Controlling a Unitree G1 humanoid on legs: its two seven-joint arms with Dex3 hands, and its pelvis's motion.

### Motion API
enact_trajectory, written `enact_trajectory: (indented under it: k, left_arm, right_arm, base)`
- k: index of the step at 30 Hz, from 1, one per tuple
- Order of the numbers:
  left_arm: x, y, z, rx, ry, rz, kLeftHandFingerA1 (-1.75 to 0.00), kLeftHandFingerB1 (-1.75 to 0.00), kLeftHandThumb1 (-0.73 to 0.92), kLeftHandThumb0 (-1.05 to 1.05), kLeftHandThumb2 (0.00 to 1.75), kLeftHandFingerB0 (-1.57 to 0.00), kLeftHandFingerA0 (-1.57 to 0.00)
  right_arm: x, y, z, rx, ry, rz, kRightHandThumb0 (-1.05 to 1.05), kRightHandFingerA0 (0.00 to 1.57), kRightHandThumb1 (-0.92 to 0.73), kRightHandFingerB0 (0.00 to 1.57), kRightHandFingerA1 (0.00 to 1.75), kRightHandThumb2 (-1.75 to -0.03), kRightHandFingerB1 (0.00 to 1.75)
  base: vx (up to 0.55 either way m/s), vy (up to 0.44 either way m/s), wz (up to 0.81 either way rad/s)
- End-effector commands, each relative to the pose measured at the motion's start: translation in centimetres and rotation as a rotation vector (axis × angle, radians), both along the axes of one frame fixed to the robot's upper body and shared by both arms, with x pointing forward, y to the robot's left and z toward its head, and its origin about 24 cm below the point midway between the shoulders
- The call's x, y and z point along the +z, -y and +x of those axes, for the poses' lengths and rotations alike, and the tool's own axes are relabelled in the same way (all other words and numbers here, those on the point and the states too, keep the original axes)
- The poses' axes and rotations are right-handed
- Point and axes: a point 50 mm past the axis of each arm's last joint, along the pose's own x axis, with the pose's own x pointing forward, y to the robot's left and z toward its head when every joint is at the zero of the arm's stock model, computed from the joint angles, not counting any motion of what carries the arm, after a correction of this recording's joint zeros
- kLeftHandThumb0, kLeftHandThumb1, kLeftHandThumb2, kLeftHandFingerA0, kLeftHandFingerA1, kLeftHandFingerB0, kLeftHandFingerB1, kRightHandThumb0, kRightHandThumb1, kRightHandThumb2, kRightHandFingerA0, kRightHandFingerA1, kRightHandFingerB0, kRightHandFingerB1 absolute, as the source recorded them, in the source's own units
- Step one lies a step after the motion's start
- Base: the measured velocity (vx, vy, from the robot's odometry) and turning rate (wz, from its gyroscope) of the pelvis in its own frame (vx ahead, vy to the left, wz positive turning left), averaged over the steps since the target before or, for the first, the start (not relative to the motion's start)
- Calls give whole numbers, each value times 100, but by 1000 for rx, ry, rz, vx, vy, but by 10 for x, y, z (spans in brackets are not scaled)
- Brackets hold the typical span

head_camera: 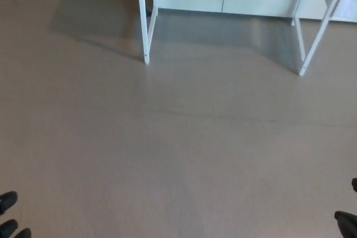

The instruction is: The robot walk up to a desk on which a bottle is kept on the left hand side and a container is kept on the right hand side. The robot uses its left hand to pick up the bottle and places it in the container.

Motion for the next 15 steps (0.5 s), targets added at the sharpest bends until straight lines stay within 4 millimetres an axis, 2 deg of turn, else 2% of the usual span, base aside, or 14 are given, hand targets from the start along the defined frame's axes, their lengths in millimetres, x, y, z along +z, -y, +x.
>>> enact_trajectory:
  k: [1,3,8,11,15]
  left_arm:
    - [1,0,0,-11,0,-16,-54,-49,47,-8,92,-15,-24]
    - [1,1,-1,-14,0,-15,-54,-49,46,-8,92,-15,-24]
    - [-2,2,-6,-25,-13,-12,-54,-49,46,-9,92,-15,-25]
    - [-3,2,-8,-26,-16,-18,-54,-48,47,-9,92,-14,-23]
    - [-7,1,-19,-17,-50,-17,-54,-49,47,-8,92,-14,-25]
  right_arm:
    - [2,4,-1,11,-12,-4,-14,35,-52,6,59,-93,46]
    - [3,4,-1,14,-12,-5,-14,34,-52,6,59,-94,46]
    - [0,4,-5,9,-31,-5,-13,36,-51,5,60,-93,46]
    - [-1,4,-7,9,-36,-2,-13,36,-51,5,60,-93,46]
    - [-6,4,-16,23,-68,-7,-14,36,-52,5,60,-93,46]
  base:
    - [487,-241,-91]
    - [514,-132,53]
    - [390,-116,-2]
    - [308,-56,-32]
    - [426,218,-42]
